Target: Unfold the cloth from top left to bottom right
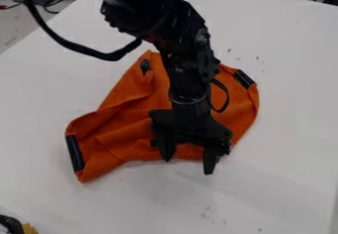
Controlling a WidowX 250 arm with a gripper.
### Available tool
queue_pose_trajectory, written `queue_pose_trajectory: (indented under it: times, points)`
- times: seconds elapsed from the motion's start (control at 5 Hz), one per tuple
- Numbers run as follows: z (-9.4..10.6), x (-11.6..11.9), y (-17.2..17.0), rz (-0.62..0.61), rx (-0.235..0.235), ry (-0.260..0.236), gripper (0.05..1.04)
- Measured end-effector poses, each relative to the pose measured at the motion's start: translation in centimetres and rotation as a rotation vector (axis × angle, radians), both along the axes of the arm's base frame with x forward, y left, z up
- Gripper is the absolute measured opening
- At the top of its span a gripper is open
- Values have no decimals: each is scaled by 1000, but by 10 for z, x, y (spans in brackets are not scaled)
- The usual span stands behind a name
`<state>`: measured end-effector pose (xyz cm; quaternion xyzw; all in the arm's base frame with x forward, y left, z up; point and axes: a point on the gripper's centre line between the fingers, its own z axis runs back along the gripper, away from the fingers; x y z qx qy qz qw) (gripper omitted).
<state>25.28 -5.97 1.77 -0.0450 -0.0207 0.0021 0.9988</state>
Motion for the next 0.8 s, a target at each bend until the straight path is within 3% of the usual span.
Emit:
queue_pose_trajectory:
  times: [0.4,0.8]
  points:
    - [2,-5,13,19,6,40,1000]
    - [47,-14,51,96,12,-58,1000]
